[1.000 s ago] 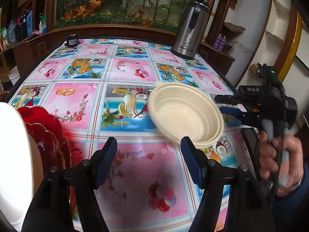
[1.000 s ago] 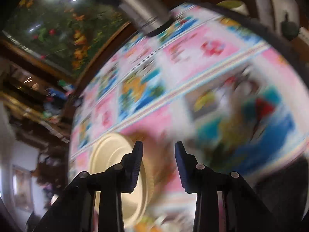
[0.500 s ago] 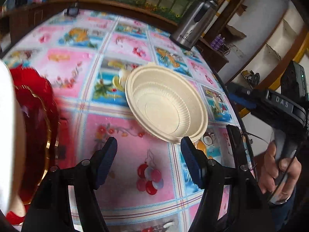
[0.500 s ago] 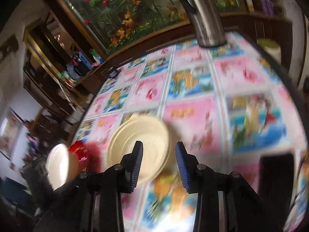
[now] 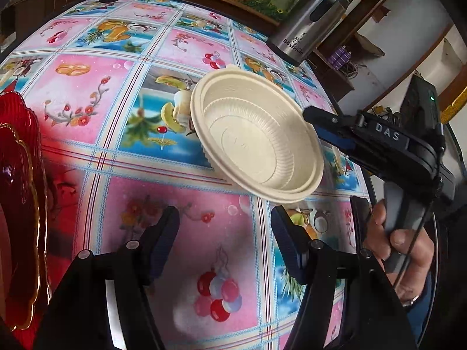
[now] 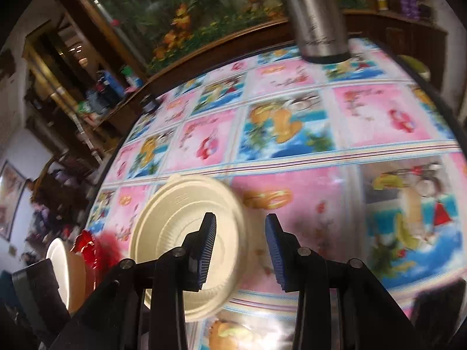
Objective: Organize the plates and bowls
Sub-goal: 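Close the left gripper on the beige bowl rim while the right gripper holds it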
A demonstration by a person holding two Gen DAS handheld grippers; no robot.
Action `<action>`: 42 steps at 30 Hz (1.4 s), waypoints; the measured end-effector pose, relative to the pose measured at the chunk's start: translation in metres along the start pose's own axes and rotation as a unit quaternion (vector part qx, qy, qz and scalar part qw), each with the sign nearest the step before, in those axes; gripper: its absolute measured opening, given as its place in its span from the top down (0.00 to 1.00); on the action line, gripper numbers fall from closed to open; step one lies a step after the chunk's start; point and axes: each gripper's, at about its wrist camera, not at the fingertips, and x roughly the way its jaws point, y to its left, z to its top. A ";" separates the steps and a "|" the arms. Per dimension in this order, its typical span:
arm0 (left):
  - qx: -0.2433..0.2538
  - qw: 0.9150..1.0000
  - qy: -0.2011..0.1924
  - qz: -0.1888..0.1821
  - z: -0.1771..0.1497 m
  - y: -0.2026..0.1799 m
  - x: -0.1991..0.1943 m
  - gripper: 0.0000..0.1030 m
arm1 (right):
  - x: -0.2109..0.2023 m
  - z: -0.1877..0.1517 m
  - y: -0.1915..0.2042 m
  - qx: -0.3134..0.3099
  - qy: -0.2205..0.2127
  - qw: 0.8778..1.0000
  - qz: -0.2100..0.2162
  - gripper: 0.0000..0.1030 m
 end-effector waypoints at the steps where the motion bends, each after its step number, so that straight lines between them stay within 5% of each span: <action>1: 0.003 1.000 0.000 0.001 -0.001 0.000 -0.001 0.38 | 0.004 0.000 0.001 -0.002 0.003 1.000 0.008 0.67; 5: -0.004 1.000 -0.010 0.001 0.001 0.006 -0.003 0.38 | 0.011 -0.010 -0.001 0.012 0.033 0.999 -0.010 0.88; 8: -0.010 1.000 -0.013 0.008 0.005 0.012 0.001 0.38 | -0.003 -0.031 -0.011 0.073 0.043 0.996 -0.005 0.82; 12: -0.007 1.000 -0.020 0.016 0.009 0.012 0.004 0.38 | -0.035 -0.074 0.002 0.077 0.030 0.996 0.015 0.74; 19: 0.001 1.000 -0.020 0.005 0.010 0.005 -0.001 0.38 | -0.091 -0.120 0.028 0.049 0.048 0.990 0.125 0.71; 25: 0.028 0.999 -0.027 -0.021 0.013 -0.010 -0.016 0.38 | -0.145 -0.102 -0.023 0.081 -0.049 0.995 0.030 0.66; 32: 0.099 0.994 -0.006 -0.037 0.030 -0.056 0.003 0.38 | -0.147 -0.116 -0.070 0.160 -0.049 0.986 0.028 0.66; 39: 0.105 0.993 0.047 -0.030 0.047 -0.071 0.055 0.38 | -0.128 -0.126 -0.074 0.181 -0.033 0.982 0.037 0.66; 42: 0.111 0.991 0.064 -0.031 0.034 -0.070 0.060 0.38 | -0.115 -0.117 -0.073 0.171 -0.027 0.985 0.009 0.66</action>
